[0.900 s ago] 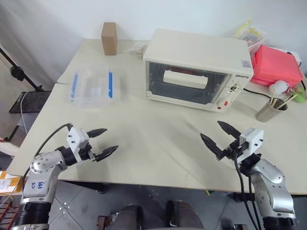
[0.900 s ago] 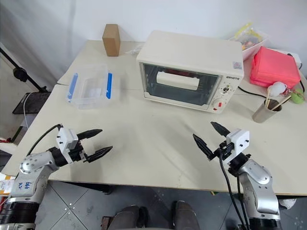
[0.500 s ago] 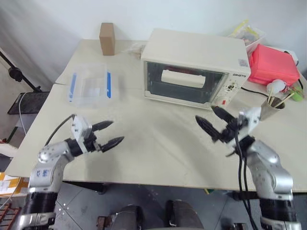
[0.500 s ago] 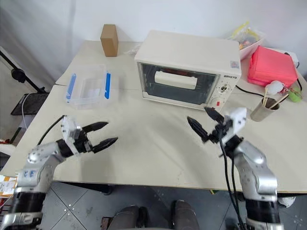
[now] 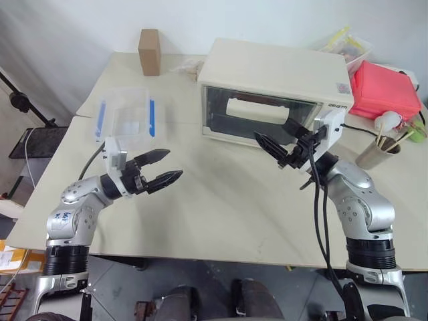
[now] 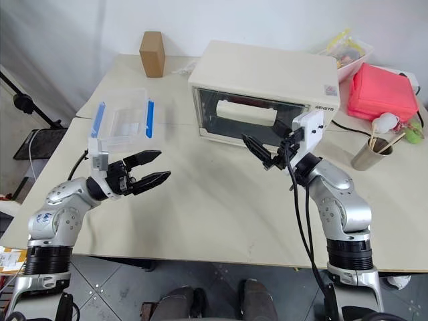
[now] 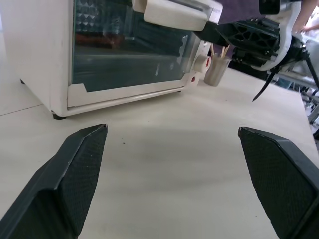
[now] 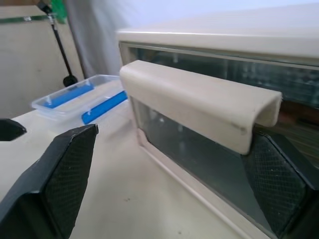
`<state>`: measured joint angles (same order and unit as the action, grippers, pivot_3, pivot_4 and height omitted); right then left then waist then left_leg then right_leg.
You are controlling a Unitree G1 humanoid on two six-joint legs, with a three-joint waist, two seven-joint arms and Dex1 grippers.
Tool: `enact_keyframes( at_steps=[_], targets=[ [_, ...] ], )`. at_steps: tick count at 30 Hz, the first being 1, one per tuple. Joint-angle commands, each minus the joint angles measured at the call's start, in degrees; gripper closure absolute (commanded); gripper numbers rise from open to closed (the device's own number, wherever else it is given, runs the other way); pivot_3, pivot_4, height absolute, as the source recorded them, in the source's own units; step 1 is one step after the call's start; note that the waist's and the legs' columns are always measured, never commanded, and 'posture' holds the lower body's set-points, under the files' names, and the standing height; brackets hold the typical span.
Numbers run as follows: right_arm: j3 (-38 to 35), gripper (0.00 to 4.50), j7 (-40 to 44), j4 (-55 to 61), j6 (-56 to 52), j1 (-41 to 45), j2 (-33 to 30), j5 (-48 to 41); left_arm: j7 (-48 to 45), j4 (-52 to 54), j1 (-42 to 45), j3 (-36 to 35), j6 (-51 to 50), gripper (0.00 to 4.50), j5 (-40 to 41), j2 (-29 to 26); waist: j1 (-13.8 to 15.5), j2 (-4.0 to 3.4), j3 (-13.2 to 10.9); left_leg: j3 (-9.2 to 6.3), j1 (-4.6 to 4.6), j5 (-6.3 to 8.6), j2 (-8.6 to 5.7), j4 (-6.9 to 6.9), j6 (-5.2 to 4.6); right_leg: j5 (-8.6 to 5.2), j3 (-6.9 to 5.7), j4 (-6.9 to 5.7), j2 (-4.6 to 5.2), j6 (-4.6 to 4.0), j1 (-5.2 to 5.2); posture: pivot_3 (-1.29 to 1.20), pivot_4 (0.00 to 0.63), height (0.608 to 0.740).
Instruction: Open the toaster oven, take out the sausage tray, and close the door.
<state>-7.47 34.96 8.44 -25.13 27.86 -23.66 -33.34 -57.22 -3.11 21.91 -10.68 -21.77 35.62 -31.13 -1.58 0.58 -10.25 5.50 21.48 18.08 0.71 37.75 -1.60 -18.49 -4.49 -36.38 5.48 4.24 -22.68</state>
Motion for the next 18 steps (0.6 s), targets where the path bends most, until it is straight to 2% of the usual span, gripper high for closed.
enact_keyframes(
  at_steps=[1,5,9,11,15,18],
  targets=[
    [0.05,0.00,4.07,4.63,1.84,-0.35,-0.18,-2.27,0.76,0.42,1.23,-1.46,-1.54,0.04,2.25,0.82,-0.08,0.00,0.00,0.03,-0.01,-0.01,0.00,0.00,0.00,0.00,0.03,0.00,0.00,0.00,0.00,0.00,0.150,0.740],
    [1.47,0.00,9.25,8.23,4.04,-5.61,-3.11,-0.17,0.89,-0.02,1.38,-2.00,-4.90,0.04,3.42,0.41,-0.02,-0.01,0.00,0.01,-0.03,-0.06,0.05,-0.04,0.03,0.00,0.02,-0.07,-0.04,0.00,-0.02,0.00,0.150,0.740],
    [6.02,0.00,15.50,8.49,13.14,-11.99,-8.65,8.97,-0.52,-2.85,3.79,-2.92,-7.43,0.04,4.90,-0.18,0.07,0.00,-0.01,0.01,-0.03,-0.05,0.05,-0.07,0.01,0.00,0.01,-0.03,-0.04,0.00,-0.03,0.00,0.150,0.740],
    [6.78,0.00,16.44,7.04,17.08,-13.82,-9.47,11.60,-1.64,-4.99,5.86,-3.13,-8.33,0.04,5.10,-0.64,0.07,0.02,-0.02,0.04,-0.02,-0.05,0.04,-0.03,0.01,0.00,0.01,-0.01,-0.04,0.00,-0.01,0.00,0.150,0.740],
    [7.01,0.00,16.95,4.75,21.08,-14.79,-9.60,14.15,-1.96,-9.91,11.13,-3.08,-7.97,0.82,4.07,-0.25,0.02,0.03,-0.02,0.09,-0.05,-0.08,0.04,0.01,0.06,0.00,0.03,-0.06,-0.05,0.00,-0.01,0.00,0.150,0.740],
    [7.00,0.00,16.71,3.15,23.38,-15.16,-9.28,15.58,-1.19,-16.08,18.25,-2.03,-6.15,1.76,2.42,2.00,0.26,0.08,-0.05,0.05,-0.05,-0.09,0.04,0.09,0.08,0.00,-0.01,-0.13,-0.05,0.00,0.00,0.00,0.150,0.740]
  ],
)
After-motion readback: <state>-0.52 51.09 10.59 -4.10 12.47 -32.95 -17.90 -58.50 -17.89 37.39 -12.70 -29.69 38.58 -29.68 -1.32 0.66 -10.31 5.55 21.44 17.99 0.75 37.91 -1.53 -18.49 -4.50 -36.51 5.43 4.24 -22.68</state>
